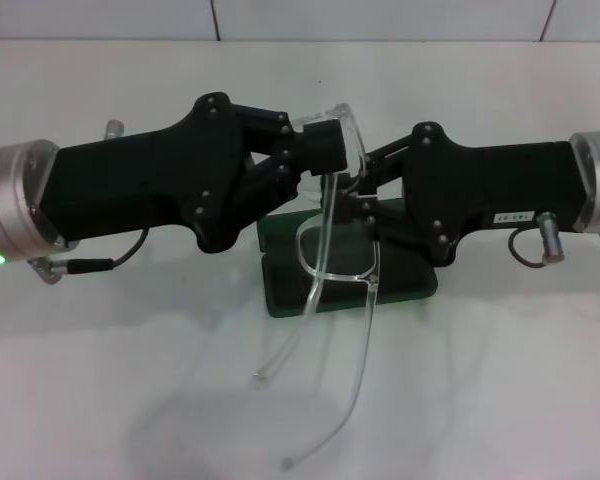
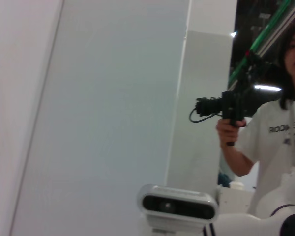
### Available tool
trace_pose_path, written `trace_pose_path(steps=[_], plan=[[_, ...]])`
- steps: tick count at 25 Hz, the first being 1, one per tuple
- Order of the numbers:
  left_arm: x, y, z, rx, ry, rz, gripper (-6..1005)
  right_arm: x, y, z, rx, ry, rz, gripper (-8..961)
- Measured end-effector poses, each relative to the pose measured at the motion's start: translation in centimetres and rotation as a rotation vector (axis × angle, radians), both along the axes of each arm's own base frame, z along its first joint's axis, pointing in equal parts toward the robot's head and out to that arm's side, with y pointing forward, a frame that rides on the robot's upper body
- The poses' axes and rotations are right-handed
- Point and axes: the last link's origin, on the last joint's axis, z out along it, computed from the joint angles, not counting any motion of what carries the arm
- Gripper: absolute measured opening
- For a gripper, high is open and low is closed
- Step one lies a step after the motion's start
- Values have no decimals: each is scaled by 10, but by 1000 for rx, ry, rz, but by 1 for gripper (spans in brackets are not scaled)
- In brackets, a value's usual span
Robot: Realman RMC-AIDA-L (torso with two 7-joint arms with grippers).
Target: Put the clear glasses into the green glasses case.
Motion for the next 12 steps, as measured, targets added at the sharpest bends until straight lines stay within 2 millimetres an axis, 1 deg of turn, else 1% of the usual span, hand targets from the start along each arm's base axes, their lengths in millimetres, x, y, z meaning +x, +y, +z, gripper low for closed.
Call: trace_pose_path(steps=[6, 12], plan=[[-5, 1, -4, 39, -1, 5, 33, -2, 1, 4, 11, 26, -7, 114], [-7, 1, -5, 64, 0, 1, 33, -3, 2, 5, 16, 38, -10, 114]])
